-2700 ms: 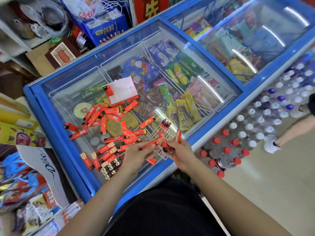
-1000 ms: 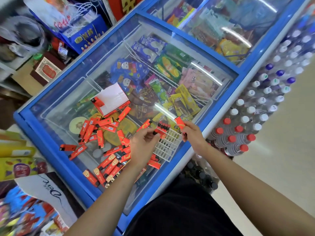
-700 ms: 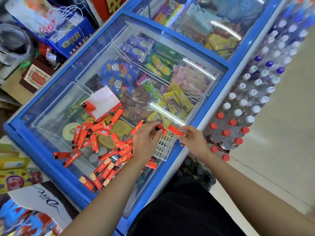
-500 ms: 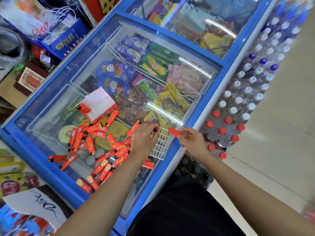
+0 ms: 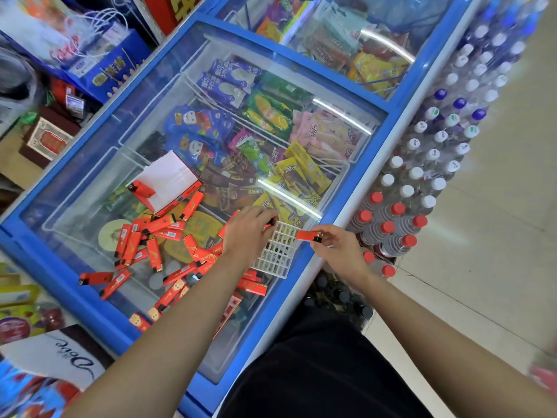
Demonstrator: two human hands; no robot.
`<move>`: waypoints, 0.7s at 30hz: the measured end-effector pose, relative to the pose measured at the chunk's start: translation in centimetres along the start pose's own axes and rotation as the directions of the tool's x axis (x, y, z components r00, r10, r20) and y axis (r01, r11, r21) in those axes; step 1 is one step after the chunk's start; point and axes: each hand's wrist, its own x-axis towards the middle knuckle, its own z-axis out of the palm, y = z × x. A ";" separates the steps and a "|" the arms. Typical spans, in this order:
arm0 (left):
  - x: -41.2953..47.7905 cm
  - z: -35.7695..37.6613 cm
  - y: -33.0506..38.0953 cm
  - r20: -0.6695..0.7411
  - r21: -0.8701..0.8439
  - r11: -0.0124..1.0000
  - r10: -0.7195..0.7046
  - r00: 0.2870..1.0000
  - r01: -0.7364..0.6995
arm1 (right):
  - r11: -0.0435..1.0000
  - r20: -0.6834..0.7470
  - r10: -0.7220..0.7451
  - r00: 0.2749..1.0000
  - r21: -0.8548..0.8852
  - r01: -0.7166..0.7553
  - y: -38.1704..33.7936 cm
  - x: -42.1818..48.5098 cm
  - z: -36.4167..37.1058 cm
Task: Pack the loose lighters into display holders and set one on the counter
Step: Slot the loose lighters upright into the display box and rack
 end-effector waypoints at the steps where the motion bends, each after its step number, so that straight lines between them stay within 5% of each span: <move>1: 0.1 -0.2 0.2 0.017 -0.011 1.000 -0.027 0.999 0.027 | 1.000 -0.002 -0.008 1.000 -0.015 0.008 -0.2 -0.1 0.0; 13: -0.9 -1.4 -0.2 0.156 -0.080 0.994 -0.061 0.986 0.074 | 1.000 0.081 0.002 0.997 0.001 -0.002 -0.7 -0.3 0.4; 21: -11.2 -4.4 -1.4 -0.140 -0.339 0.892 -0.364 0.921 0.301 | 0.998 0.224 0.052 0.973 -0.041 -0.044 -1.0 -0.8 2.4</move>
